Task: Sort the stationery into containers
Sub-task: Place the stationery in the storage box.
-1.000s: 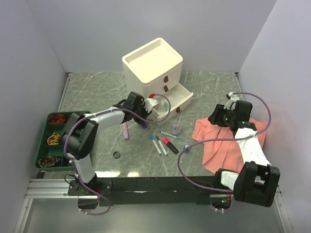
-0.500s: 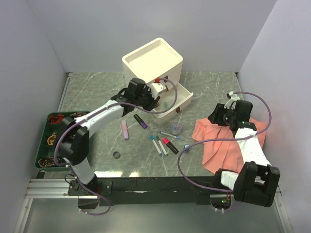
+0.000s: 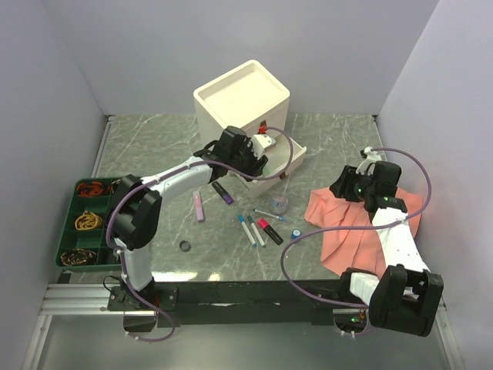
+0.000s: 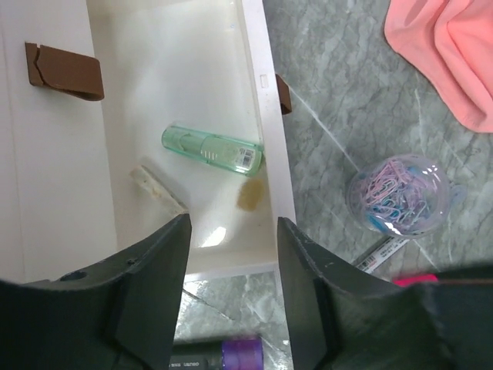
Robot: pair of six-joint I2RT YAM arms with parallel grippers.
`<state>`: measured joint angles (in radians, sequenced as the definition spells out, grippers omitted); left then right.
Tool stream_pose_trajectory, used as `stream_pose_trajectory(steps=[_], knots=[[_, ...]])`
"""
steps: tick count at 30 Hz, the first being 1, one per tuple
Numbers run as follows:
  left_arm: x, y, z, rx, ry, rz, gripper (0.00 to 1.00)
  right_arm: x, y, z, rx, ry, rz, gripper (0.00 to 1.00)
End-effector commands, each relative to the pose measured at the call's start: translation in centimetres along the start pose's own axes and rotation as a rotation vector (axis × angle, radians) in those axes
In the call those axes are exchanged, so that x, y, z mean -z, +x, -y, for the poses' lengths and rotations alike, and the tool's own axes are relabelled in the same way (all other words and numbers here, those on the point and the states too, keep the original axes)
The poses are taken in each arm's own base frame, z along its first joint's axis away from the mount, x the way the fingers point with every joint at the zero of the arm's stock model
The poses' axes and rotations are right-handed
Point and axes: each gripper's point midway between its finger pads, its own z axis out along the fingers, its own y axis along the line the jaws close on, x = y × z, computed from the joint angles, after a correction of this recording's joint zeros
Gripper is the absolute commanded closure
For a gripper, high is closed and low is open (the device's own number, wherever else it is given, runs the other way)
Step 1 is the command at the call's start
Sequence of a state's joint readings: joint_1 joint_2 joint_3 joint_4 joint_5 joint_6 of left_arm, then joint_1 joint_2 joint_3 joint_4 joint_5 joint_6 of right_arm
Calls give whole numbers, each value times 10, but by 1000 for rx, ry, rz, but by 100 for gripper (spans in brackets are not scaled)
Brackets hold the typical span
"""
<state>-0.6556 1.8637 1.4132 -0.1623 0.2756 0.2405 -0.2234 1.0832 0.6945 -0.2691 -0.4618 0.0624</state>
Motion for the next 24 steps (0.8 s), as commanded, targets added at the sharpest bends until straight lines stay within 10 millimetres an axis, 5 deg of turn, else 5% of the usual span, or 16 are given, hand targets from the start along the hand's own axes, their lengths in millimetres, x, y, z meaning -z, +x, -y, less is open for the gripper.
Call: stream_pose_trajectory(steps=[1, 3, 7, 11, 15, 20, 21, 23, 24], knots=[[21, -56, 1, -9, -25, 127, 45, 2, -9, -3, -5, -15, 42, 45], [28, -66, 6, -9, -13, 149, 43, 0, -12, -5, -28, -25, 45, 45], [71, -120, 15, -49, 17, 271, 43, -10, -25, -12, -101, -73, 53, 46], [129, -178, -17, -104, -155, 455, 39, -26, -35, -15, -185, -102, 34, 58], [195, -205, -96, -71, -425, 612, 28, -48, -58, -24, -113, -119, 13, 63], [231, -200, -187, -49, -653, 644, 28, -73, -71, -64, 150, -192, -26, 75], [241, -199, -212, -15, -694, 659, 33, -78, -69, -83, 201, -235, -56, 78], [247, -198, -234, 13, -710, 678, 51, -85, -66, -92, 313, -273, -74, 90], [252, -195, -253, 64, -742, 704, 88, -93, -65, -93, 328, -271, -84, 93]])
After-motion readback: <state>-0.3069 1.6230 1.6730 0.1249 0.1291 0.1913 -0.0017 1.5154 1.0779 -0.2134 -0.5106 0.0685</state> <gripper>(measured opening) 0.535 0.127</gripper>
